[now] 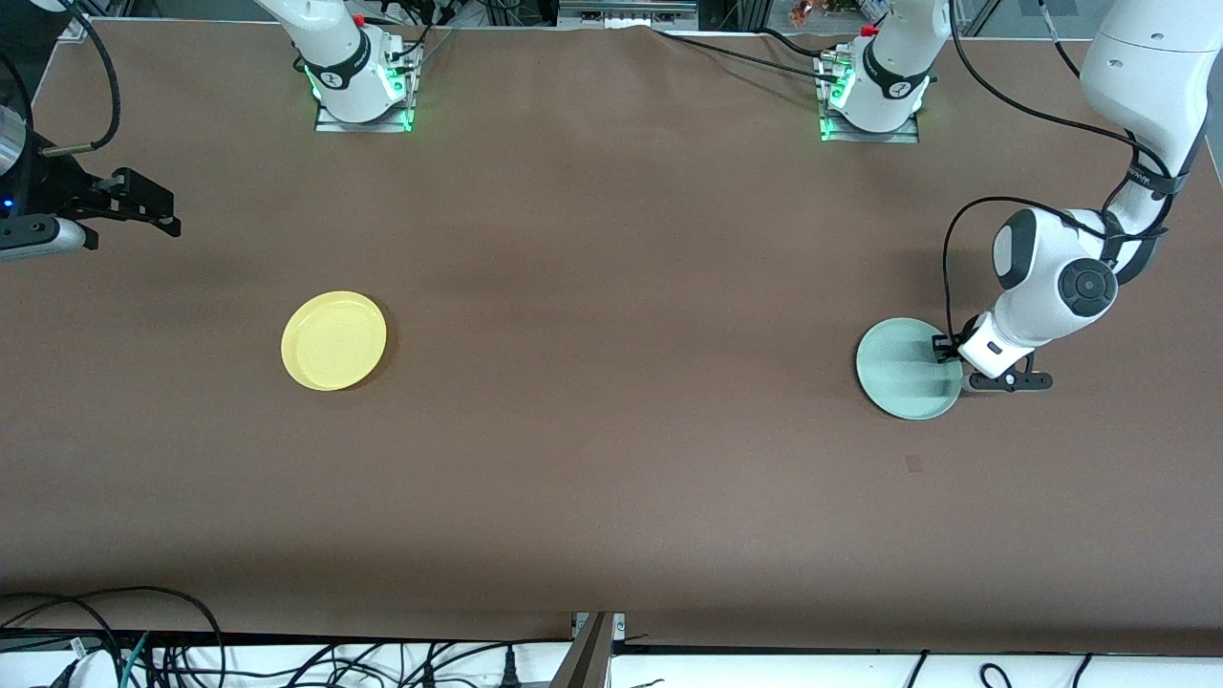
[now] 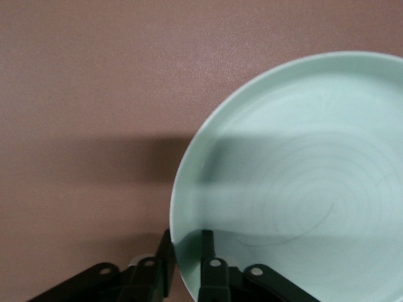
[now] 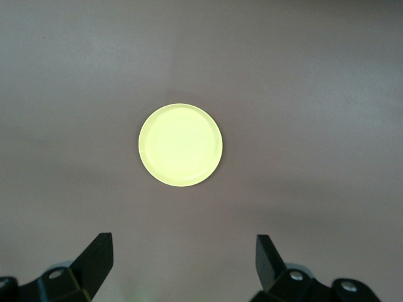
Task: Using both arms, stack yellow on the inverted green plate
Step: 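Close the left gripper on the green plate rim and lift it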
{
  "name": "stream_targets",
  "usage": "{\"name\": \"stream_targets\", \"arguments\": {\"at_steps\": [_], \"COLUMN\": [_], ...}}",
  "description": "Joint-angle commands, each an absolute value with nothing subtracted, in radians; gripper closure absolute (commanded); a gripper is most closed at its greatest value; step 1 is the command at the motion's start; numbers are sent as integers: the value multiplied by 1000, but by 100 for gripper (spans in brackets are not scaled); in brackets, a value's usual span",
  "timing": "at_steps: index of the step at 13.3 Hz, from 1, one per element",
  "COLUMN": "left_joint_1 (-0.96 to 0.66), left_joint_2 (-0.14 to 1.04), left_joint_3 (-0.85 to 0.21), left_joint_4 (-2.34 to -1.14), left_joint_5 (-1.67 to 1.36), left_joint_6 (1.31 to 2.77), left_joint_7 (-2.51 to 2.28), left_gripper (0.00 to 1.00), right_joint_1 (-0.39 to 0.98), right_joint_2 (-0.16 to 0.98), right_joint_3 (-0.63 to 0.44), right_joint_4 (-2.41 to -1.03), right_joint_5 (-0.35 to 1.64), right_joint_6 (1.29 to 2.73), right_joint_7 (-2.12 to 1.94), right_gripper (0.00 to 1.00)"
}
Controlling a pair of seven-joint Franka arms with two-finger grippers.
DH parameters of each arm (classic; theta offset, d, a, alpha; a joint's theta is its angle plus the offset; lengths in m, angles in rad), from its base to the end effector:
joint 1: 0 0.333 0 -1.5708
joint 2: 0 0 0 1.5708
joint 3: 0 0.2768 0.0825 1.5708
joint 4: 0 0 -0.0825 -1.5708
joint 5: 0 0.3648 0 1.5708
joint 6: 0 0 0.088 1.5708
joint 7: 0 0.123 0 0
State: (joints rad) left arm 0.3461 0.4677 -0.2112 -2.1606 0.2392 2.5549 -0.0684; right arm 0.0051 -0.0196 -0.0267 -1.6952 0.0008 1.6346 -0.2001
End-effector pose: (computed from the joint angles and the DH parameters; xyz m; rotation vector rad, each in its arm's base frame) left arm 0.5263 0.0637 0.1421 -3.1111 -0.0300 0.0866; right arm 0.5312 -0.0115 0.5287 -3.1226 -0.2794 0.0637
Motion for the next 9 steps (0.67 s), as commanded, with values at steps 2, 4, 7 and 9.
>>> {"name": "stream_targets", "arguments": {"at_steps": [2,4,7,9], "left_joint_1": [342,338,257,210], "left_joint_2": [445,446,451,448], "left_joint_3": [-253,-302,-322,-327], "left_joint_4": [-2058,-1895,-1697,-1623], "left_joint_5": [238,238,250,253], "left_joint_6": [2403,2164,1901,1811], "left_joint_7": [-77,-78,-110,-133], "left_gripper": [100,100,100,100], "right_joint_1": [8,6,8,8], "right_joint_2": [-21,-21,-21,-21], "right_joint_3": [-26,-26,-26,-26], "right_joint_4": [-1683,-1683,-1683,-1683], "right_joint_5": [6,6,6,6], "right_joint_6": [1621,1621,1621,1621], "right_joint_7": [-193,-193,-193,-193], "right_gripper": [0,0,0,0]}}
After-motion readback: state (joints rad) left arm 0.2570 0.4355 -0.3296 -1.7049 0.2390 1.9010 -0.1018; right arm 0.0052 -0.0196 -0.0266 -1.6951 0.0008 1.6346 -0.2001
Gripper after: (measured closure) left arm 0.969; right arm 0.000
